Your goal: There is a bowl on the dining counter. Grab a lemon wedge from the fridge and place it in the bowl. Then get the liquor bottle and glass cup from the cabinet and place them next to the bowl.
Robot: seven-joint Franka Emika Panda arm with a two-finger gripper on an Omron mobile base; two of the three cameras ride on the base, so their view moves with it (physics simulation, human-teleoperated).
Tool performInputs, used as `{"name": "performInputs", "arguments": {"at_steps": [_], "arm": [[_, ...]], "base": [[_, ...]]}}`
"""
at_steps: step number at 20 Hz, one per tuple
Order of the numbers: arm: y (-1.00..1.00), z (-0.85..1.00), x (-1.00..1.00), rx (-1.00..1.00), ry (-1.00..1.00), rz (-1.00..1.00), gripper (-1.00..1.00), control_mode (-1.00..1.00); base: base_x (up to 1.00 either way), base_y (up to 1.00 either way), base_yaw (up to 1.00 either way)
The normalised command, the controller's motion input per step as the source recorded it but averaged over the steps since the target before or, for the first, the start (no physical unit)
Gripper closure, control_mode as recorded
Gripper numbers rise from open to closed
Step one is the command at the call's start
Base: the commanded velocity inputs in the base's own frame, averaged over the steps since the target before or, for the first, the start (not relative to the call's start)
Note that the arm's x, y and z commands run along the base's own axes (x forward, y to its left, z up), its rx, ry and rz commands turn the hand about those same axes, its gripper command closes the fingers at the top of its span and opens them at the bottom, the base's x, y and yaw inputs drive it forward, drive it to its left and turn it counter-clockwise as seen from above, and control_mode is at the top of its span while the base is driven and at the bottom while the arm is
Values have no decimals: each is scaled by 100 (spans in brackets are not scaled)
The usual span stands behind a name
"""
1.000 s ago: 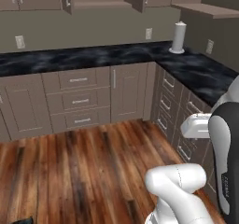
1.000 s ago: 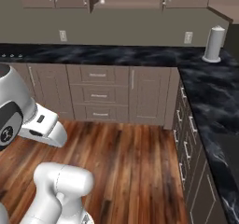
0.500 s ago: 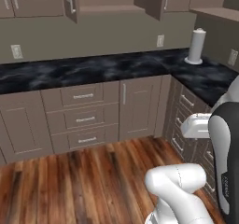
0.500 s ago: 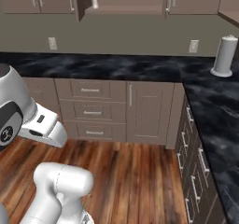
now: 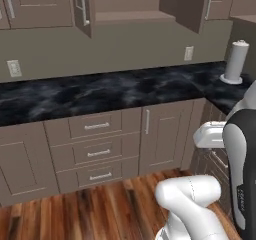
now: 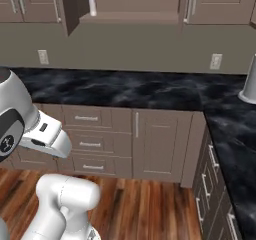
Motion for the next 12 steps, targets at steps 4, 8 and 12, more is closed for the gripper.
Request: {"name": "performInputs", "arguments": {"at_steps": [4,8,12], "arm": [[0,0,0,0,0,0,-100,100],[0,0,0,0,0,0,-100,100],[0,0,0,0,0,0,-100,100]], "base": [[100,-19,6],[100,-31,6],[100,-43,9]]}}
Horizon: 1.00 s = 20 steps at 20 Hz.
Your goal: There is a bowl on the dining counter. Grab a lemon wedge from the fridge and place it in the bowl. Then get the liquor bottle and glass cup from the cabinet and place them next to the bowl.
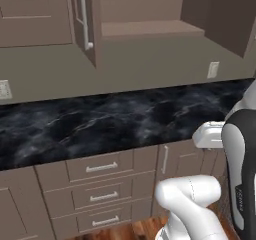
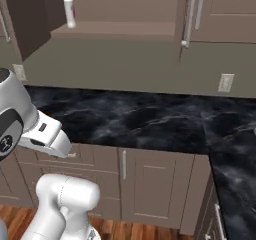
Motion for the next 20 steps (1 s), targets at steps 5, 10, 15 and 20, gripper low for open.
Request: {"name": "performInputs", "arguments": {"at_steps": [5,10,15,20], "arm": [[0,0,0,0,0,0,-100,100],[0,0,0,0,0,0,-100,100],[0,4,2,3,0,9,-100,-100],[0,68,-20,6,-29,25,-100,-100]], "base": [[100,-44,10],[84,-7,14],[34,1,12],[0,0,0]]}}
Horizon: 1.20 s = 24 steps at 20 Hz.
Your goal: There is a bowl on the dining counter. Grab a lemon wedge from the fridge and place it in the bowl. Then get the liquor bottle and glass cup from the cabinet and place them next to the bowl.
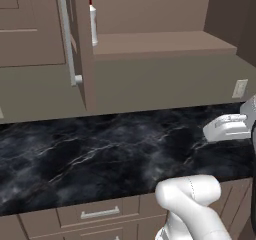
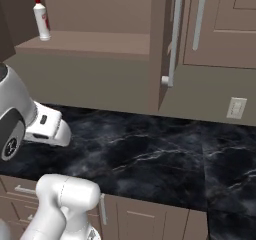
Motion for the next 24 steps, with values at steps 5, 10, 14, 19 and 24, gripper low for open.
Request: {"name": "performInputs", "arguments": {"at_steps": [5,10,14,19,24], "arm": [[1,86,-7,3,-41,26,-100,-100],[0,78,43,4,-22,20,-100,-100],[21,56,81,3,-7,15,-100,-100],[44,33,76,0,-7,9,-100,-100],[24,16,61,3,-9,7,-100,-100]], "base": [[0,0,0],[0,0,0],[0,0,0],[0,0,0],[0,0,0]]}}
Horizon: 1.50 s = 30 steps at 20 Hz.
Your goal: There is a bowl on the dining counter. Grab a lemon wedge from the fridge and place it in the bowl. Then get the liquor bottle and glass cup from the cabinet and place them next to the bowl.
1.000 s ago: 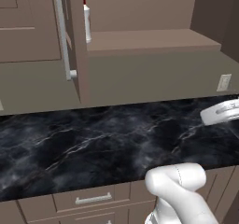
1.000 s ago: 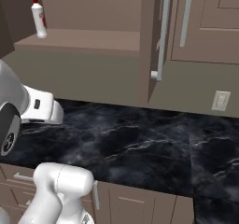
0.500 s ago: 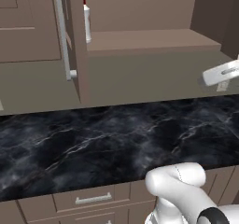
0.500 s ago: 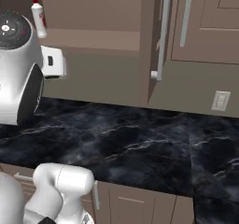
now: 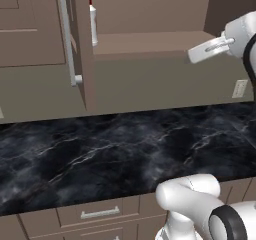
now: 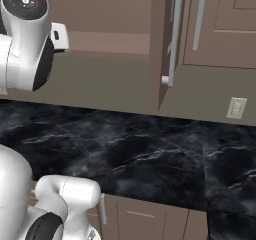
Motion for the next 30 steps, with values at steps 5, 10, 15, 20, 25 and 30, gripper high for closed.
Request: {"name": "performInputs", "arguments": {"at_steps": [5,10,15,20,25,30], "arm": [[19,8,68,6,-9,6,-100,-100],[40,21,65,1,-5,5,-100,-100],[45,37,54,0,-3,4,-100,-100],[30,25,49,0,0,2,-100,-100],[28,4,47,0,0,2,-100,-100],[30,0,38,0,0,2,-100,-100]], "base": [[0,0,0],[0,0,0],[0,0,0],[0,0,0],[0,0,0],[0,0,0]]}}
